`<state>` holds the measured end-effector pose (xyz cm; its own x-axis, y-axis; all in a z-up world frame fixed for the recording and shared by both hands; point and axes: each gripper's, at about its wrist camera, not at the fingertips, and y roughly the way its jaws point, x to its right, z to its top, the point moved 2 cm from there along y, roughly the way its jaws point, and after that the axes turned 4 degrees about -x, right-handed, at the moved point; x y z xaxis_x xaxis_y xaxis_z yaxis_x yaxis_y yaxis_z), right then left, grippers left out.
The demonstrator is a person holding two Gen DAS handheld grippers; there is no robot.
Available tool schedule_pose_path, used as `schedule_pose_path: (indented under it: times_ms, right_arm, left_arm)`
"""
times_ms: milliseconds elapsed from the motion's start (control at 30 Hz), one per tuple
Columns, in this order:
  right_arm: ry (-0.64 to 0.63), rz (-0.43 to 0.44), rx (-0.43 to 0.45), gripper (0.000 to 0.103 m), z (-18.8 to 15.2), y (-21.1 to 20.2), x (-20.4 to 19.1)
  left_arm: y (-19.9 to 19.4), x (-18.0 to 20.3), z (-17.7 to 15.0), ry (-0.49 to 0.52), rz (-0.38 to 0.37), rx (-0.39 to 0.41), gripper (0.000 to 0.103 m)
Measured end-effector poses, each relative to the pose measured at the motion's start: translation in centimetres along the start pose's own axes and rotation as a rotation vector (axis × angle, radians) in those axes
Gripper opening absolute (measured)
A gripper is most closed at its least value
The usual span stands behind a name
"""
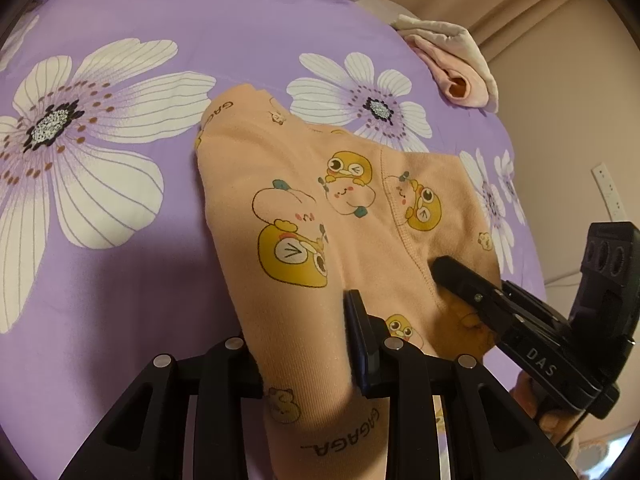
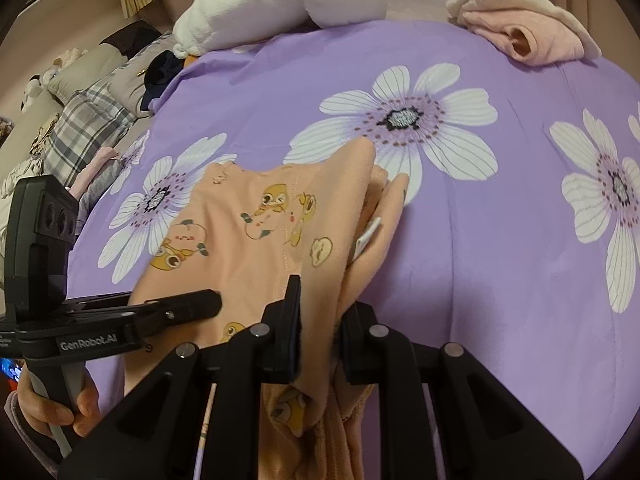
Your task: Fold small clothes
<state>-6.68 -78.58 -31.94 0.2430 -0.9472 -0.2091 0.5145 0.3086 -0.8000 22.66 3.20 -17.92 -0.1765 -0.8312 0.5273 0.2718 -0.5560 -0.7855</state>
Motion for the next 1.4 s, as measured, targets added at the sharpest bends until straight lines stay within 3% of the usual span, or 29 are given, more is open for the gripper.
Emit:
schedule_pose_path:
  times_ms: [300, 767, 1400]
  right_arm:
    - [0.021, 0.001, -0.018, 0.021, -0.5, 0.8, 1.3]
    - [0.066, 0.007, -0.018, 0.026, -0.7, 0.6, 2.5]
    - [0.128, -0.066, 0.030, 0.032, -1.3, -2.0, 4.3]
  left_arm:
    - [-0.2, -0.6, -0.2, -0.018, 0.001, 0.005, 0.035]
    - [-1.2, -0.7, -0.8, -0.002, 0.056, 0.025, 0.037]
    - [-4.7, -1.2, -0.7, -0.009, 0.143, 0.094, 0.037]
